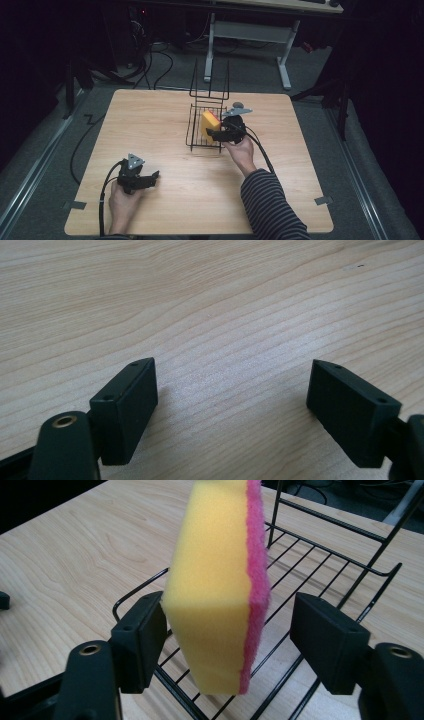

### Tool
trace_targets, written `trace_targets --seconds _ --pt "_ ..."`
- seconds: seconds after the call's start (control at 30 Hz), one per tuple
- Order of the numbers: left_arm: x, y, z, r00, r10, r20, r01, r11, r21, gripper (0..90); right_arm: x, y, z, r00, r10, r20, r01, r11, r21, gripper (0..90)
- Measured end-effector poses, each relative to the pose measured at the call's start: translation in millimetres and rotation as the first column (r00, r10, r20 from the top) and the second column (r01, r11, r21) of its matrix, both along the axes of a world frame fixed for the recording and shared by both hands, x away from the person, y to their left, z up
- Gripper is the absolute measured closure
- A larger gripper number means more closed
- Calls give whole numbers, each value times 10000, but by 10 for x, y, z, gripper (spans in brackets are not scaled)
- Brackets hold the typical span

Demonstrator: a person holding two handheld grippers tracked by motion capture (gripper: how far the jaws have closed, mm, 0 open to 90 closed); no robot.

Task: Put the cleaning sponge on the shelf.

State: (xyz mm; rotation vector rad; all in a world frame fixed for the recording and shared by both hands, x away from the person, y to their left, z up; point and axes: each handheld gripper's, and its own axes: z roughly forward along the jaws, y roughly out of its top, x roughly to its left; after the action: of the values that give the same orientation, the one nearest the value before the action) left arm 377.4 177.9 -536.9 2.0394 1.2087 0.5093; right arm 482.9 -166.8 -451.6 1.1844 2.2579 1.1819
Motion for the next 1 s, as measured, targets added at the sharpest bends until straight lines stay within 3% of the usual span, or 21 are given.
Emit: trace_targets --seconds 0.13,0.53,0.7,1.0 --pt "0 0 0 10000 2 2 -2 10000 -3 211 -64 -23 58 9997 48 243 -38 9992 -396 263" --pt "0 0 0 10000 2 3 -2 10000 -2 210 -251 -260 183 9997 -25 253 13 9988 495 243" --pt "0 -1 0 10000 1 3 -1 10000 2 210 -373 -412 237 9983 -180 552 133 9964 836 268" --pt "0 -1 0 10000 3 4 -3 10000 0 210 -493 -579 343 9965 -237 807 161 9955 936 271"
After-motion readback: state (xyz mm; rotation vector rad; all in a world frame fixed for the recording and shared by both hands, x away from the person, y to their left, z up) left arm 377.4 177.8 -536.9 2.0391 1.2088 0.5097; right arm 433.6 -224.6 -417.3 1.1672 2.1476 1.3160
